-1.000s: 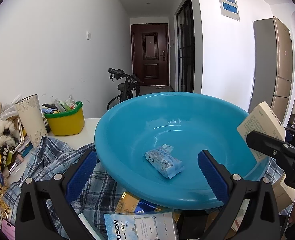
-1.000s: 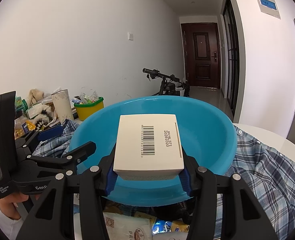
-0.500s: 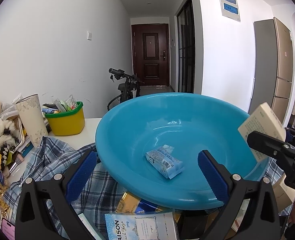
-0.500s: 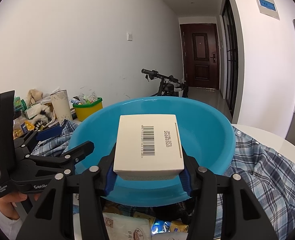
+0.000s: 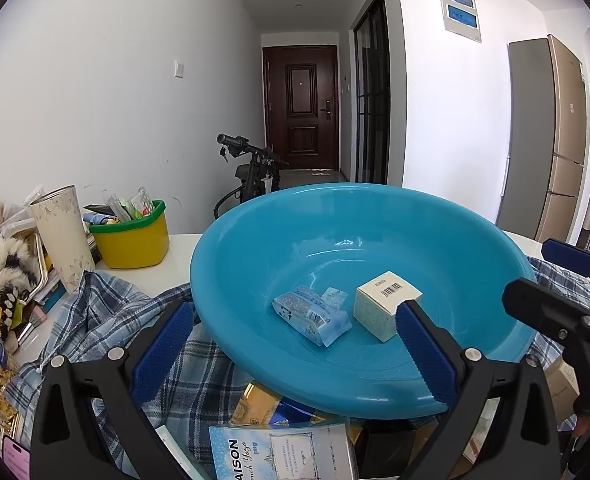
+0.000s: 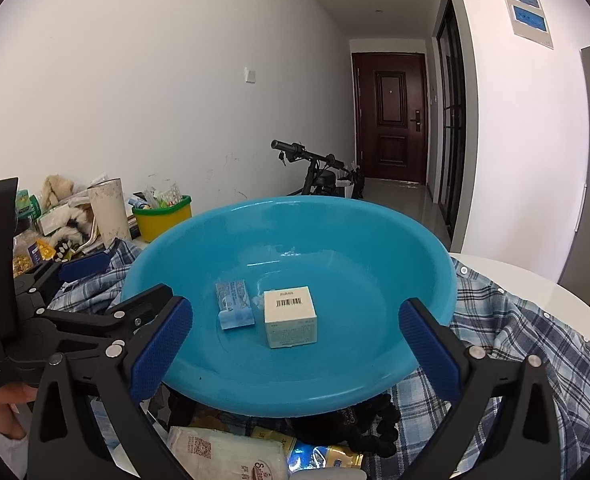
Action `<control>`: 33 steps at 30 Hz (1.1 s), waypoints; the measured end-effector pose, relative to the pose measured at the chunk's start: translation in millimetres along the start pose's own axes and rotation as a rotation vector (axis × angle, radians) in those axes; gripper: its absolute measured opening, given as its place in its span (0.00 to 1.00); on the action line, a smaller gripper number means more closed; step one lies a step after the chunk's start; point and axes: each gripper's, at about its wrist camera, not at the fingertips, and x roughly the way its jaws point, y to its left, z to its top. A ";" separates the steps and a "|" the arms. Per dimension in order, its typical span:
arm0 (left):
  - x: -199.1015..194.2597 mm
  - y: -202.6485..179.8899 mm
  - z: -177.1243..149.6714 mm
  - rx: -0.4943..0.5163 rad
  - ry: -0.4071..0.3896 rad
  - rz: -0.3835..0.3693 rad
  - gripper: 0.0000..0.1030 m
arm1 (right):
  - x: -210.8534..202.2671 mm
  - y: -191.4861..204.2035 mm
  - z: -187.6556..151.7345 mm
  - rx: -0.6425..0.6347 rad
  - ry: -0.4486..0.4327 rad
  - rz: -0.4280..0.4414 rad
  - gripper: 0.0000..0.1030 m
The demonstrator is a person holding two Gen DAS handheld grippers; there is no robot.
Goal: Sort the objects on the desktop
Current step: 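Open the right tool to drop the cream box into the basin, then move the left tool back toward the mint-green GENLESE box on the shirt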
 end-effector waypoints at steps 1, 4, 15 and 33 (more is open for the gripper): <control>-0.6 -0.3 -0.1 0.000 -0.002 0.000 1.00 | 0.7 -0.1 -0.2 0.002 0.000 0.000 1.00; -0.2 0.3 0.2 -0.001 0.004 -0.004 1.00 | -0.5 -1.5 -0.8 0.006 -0.002 -0.003 1.00; -3.5 0.9 4.6 0.034 -0.001 0.007 1.00 | -2.9 -6.6 -0.1 0.017 -0.002 -0.009 1.00; -40.9 77.0 19.5 -0.089 0.052 -0.062 1.00 | -10.6 -3.1 4.9 0.016 -0.031 -0.002 1.00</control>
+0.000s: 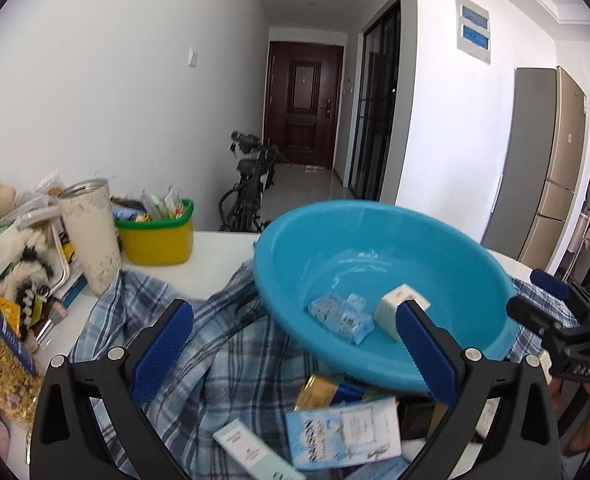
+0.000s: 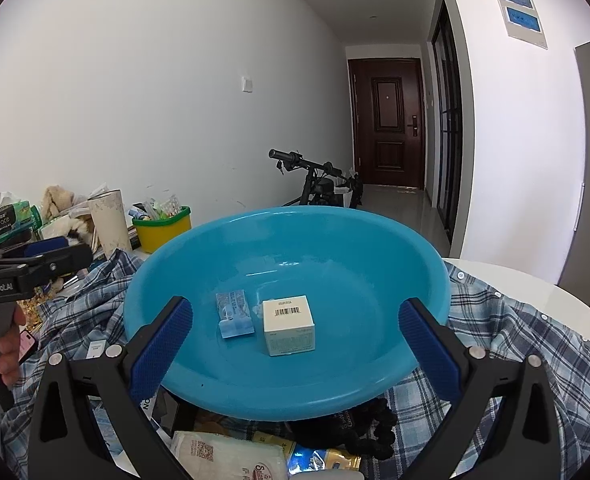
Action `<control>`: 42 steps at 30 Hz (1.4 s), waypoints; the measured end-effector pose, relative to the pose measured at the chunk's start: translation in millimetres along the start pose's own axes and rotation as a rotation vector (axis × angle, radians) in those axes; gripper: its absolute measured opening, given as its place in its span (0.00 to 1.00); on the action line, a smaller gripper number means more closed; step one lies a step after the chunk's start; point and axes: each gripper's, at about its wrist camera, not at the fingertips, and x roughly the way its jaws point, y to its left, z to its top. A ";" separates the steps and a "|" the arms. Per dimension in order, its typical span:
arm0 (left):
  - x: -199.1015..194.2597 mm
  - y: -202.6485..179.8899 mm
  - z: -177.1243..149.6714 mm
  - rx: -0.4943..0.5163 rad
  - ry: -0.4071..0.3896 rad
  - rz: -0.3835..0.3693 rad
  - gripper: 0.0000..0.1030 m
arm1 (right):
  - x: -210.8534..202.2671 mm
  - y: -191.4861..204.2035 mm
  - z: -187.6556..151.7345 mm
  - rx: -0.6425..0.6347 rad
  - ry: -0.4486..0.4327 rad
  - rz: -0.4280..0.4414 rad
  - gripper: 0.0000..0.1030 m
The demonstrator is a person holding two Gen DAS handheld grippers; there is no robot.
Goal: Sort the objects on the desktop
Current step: 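Move the left tool back toward the mint-green GENLESE box on the shirt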
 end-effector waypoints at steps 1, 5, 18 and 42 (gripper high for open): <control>-0.5 2.5 -3.8 -0.004 0.014 0.002 1.00 | 0.4 0.9 -0.2 -0.002 0.002 0.001 1.00; -0.7 8.8 -32.6 0.015 0.088 0.048 1.00 | 1.4 4.2 -1.6 -0.011 0.009 0.005 1.00; 21.9 5.6 -97.4 0.070 0.276 0.108 1.00 | 1.8 5.7 -1.7 -0.018 0.009 0.006 1.00; 37.8 6.4 -112.2 0.078 0.362 0.122 0.79 | 2.2 7.1 -2.3 -0.034 0.019 0.010 1.00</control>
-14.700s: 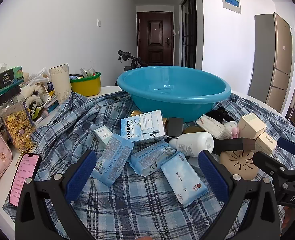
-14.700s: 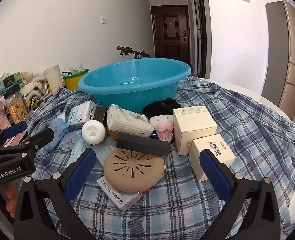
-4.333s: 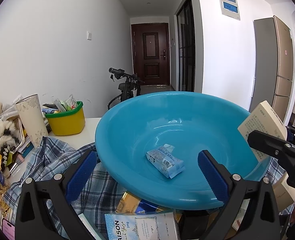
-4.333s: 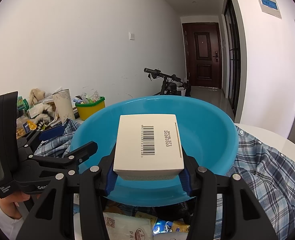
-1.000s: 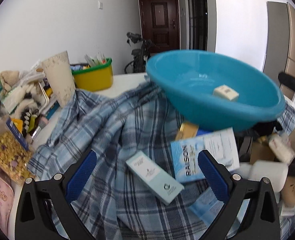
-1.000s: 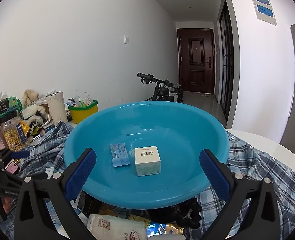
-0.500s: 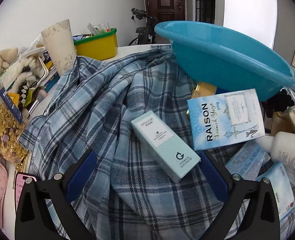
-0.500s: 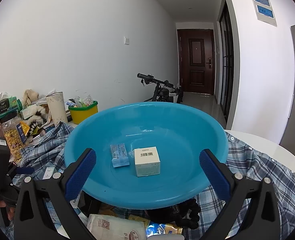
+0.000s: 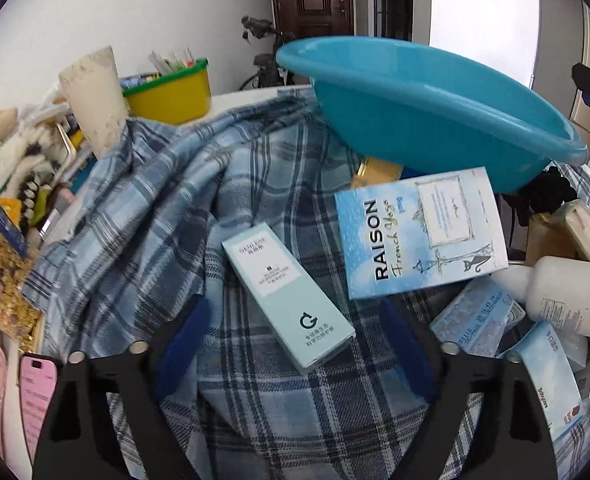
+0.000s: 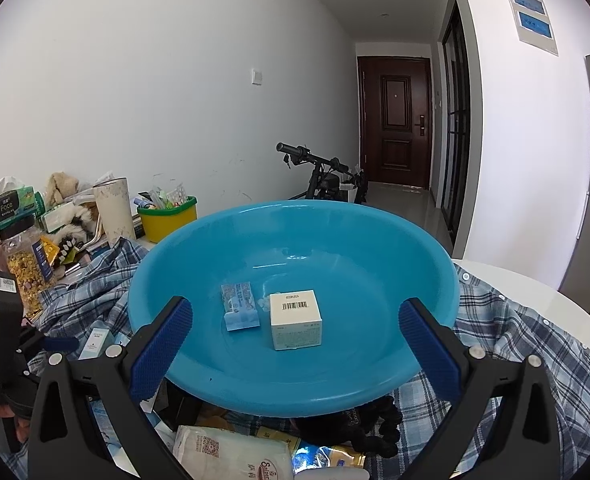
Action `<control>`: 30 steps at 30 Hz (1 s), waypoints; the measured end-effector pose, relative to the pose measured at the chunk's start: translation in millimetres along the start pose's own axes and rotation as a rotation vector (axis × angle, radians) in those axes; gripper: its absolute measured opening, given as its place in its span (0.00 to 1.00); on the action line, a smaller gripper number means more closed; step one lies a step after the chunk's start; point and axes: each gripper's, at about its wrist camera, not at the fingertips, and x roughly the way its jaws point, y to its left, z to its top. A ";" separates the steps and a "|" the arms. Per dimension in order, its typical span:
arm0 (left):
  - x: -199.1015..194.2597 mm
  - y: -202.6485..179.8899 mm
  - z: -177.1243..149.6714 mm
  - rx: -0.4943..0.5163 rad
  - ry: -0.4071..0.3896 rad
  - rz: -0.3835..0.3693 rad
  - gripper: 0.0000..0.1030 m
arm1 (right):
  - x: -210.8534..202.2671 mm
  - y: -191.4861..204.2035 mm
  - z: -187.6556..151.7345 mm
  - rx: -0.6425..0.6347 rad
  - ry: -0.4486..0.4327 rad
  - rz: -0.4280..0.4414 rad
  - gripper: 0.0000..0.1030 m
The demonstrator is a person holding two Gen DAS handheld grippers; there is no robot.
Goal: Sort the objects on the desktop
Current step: 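Move the left tool back toward the mint-green GENLESE box on the shirt, then grasp the mint-green GENLESE box with the left tool and lift it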
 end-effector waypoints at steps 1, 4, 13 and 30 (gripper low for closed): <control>-0.3 1.6 -0.7 -0.010 -0.003 -0.009 0.75 | -0.4 0.0 0.1 0.000 -0.001 0.001 1.00; 2.7 8.0 -1.0 -0.042 0.011 -0.053 0.66 | -1.0 1.2 0.3 -0.002 -0.002 0.004 1.00; -1.4 8.9 -4.7 -0.047 0.011 -0.065 0.54 | -1.8 2.0 1.1 -0.009 0.000 0.007 1.00; -2.3 4.0 -5.5 -0.039 0.012 -0.085 0.39 | -0.3 4.3 0.0 -0.019 0.007 0.009 1.00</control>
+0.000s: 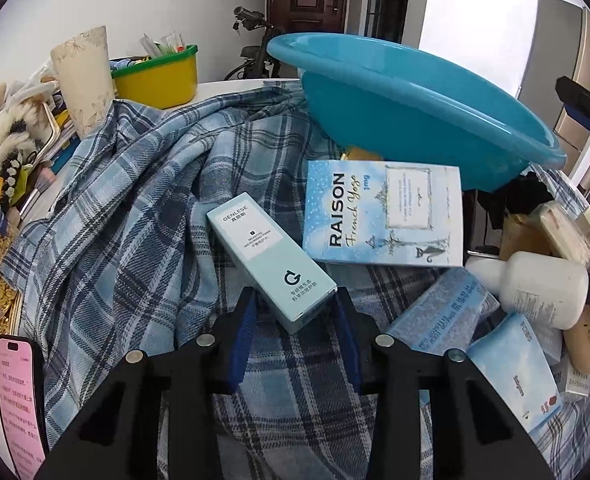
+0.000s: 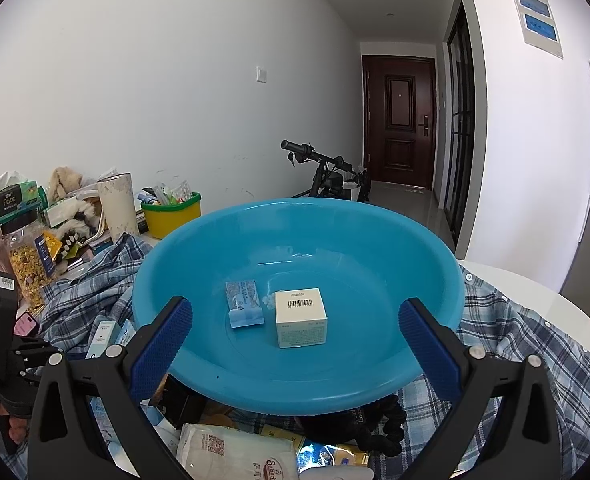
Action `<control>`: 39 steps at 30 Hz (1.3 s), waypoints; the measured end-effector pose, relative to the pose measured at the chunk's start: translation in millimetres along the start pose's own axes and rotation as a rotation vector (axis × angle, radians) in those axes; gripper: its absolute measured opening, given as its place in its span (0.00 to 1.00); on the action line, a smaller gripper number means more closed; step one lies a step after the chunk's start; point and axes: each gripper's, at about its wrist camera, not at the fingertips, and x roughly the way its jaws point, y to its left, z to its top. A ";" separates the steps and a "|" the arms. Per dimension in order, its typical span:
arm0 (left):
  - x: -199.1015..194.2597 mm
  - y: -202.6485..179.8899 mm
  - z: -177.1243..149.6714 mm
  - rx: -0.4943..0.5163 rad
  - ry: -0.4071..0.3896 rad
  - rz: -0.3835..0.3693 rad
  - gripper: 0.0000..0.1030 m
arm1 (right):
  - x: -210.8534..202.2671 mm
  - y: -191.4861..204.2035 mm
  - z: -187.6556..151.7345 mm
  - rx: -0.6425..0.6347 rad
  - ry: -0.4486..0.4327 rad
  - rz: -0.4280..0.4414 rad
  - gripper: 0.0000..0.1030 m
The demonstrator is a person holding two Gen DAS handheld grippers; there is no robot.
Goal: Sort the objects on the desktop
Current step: 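Grasp the mint-green GENLESE box with the left tool and lift it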
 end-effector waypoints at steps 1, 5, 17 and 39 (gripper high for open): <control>-0.7 0.5 -0.4 -0.001 -0.004 0.004 0.39 | 0.0 0.1 -0.1 0.000 0.000 0.001 1.00; -6.5 4.1 -2.8 -0.019 -0.021 0.011 0.36 | 0.3 0.6 -0.5 0.000 0.000 0.003 1.00; -5.7 5.3 0.3 -0.018 -0.025 0.075 0.55 | 1.5 4.0 -0.8 -0.011 0.013 0.008 1.00; -29.3 -2.4 -4.5 0.010 -0.155 0.134 0.29 | -0.1 23.2 -0.5 -0.085 0.027 0.096 1.00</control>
